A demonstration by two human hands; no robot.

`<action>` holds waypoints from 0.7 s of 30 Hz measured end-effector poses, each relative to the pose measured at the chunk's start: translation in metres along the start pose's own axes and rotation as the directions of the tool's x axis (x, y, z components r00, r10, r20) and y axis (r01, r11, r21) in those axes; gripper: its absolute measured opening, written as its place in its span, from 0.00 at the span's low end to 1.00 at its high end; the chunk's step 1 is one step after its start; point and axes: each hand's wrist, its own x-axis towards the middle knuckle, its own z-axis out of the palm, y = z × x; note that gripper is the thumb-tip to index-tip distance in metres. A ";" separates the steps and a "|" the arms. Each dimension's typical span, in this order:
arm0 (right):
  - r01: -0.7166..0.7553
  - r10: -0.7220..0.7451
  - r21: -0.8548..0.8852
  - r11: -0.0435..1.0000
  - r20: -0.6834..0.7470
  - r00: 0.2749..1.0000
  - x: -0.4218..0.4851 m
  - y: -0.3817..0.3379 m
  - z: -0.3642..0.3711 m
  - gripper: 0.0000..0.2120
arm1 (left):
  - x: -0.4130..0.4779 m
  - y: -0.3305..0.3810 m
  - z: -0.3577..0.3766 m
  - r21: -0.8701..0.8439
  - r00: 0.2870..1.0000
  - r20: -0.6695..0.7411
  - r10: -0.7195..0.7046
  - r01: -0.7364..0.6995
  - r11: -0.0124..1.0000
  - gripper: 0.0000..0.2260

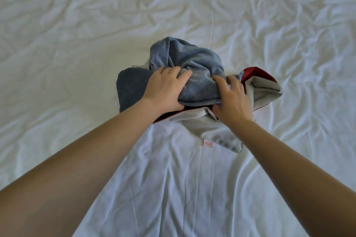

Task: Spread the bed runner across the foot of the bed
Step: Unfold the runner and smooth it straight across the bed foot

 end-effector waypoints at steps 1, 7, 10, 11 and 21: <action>0.007 -0.006 0.019 1.000 -0.026 1.000 -0.012 -0.001 -0.001 0.36 | -0.008 0.006 -0.002 -0.037 0.997 -0.077 -0.002 -0.001 0.999 0.31; 0.237 -0.247 -0.118 0.964 -0.080 0.966 -0.058 0.011 -0.003 0.26 | -0.045 0.064 0.006 -0.156 0.944 -0.281 0.173 -0.223 0.962 0.17; 0.255 -0.256 -0.173 0.951 0.017 0.967 -0.060 0.017 -0.002 0.23 | -0.046 0.081 0.011 -0.176 0.982 -0.160 0.099 -0.127 0.976 0.12; 0.240 -0.238 -0.183 0.953 0.032 0.971 -0.059 0.018 -0.001 0.22 | -0.045 0.083 0.014 -0.159 0.991 -0.125 0.053 -0.073 0.985 0.11; 0.357 -0.395 -0.301 0.884 -0.076 0.915 -0.056 0.029 0.013 0.10 | -0.057 0.085 0.032 0.031 0.978 -0.207 0.029 -0.023 0.999 0.07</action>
